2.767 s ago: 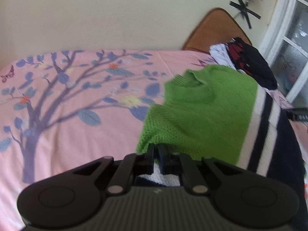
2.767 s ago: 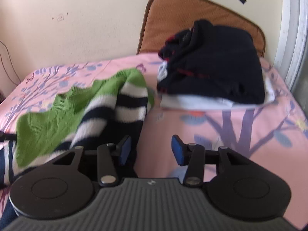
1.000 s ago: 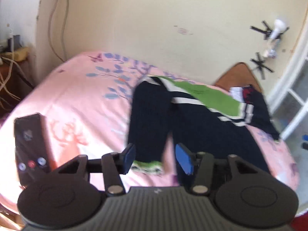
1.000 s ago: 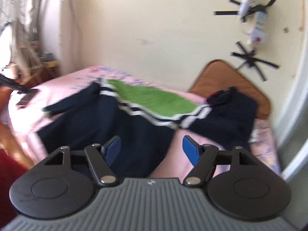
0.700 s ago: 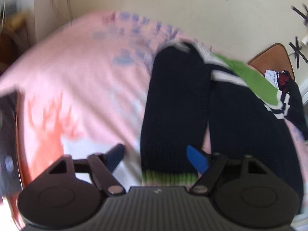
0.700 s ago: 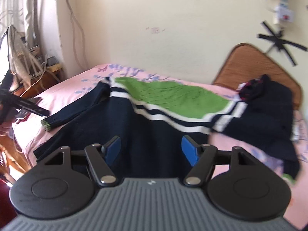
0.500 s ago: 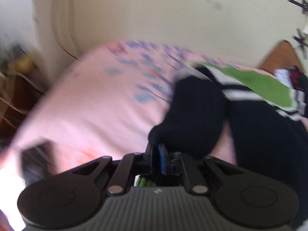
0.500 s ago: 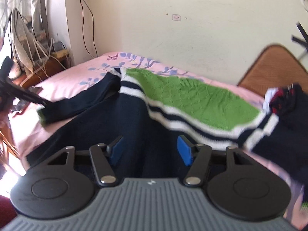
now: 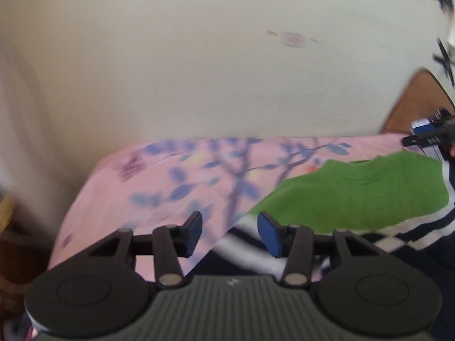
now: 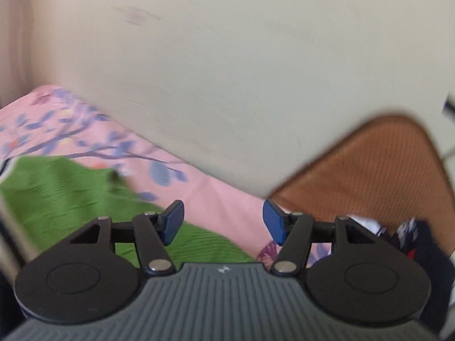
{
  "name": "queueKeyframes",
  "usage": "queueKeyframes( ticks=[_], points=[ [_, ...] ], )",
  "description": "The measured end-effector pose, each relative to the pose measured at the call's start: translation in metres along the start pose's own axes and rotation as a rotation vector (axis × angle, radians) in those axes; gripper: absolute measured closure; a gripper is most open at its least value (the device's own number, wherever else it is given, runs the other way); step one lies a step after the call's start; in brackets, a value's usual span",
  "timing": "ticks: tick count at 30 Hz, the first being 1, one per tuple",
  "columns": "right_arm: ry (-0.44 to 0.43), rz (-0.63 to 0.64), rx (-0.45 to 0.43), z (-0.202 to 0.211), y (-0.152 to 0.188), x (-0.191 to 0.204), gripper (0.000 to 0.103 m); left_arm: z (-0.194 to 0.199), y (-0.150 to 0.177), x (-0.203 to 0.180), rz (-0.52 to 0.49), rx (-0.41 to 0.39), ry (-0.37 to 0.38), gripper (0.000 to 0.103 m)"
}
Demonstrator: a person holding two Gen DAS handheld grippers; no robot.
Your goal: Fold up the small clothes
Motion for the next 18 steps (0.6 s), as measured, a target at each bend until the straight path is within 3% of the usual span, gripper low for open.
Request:
queueKeyframes(
  ticks=[2, 4, 7, 9, 11, 15, 18],
  points=[
    [-0.087, -0.122, 0.109, -0.025, 0.007, -0.024, 0.04, -0.041, -0.025, -0.023, -0.069, 0.022, 0.003, 0.051],
    [-0.268, -0.166, 0.206, -0.028, 0.025, -0.032, 0.044, -0.073, -0.039, -0.033, -0.113, 0.05, 0.018, 0.044],
    [-0.49, 0.098, 0.185, 0.02, 0.058, -0.012, 0.044, -0.104, -0.046, -0.029, -0.127, 0.051, 0.065, 0.037],
    [-0.478, 0.262, 0.121, 0.049, 0.076, 0.001, 0.044, -0.113, -0.046, -0.027, -0.13, 0.036, 0.131, 0.017],
    [-0.435, 0.313, 0.074, 0.065, 0.075, 0.005, 0.044, -0.12, -0.05, -0.03, -0.148, 0.029, 0.155, 0.015],
    [-0.456, 0.08, -0.024, 0.056, 0.042, -0.017, 0.044, -0.14, -0.054, -0.043, -0.177, 0.081, 0.15, 0.017],
    [-0.481, -0.105, 0.037, 0.017, 0.024, -0.026, 0.043, -0.15, -0.051, -0.052, -0.194, 0.121, 0.145, 0.031]
  ],
)
Point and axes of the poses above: each gripper's, at about its wrist camera, not at the fingertips, and z roughly against the way its jaws point, x to its left, y to its underside, the point moved 1 cm from there along -z, roughly the way its jaws point, and after that the axes turned 12 degrees about x, right-handed, at the moved point
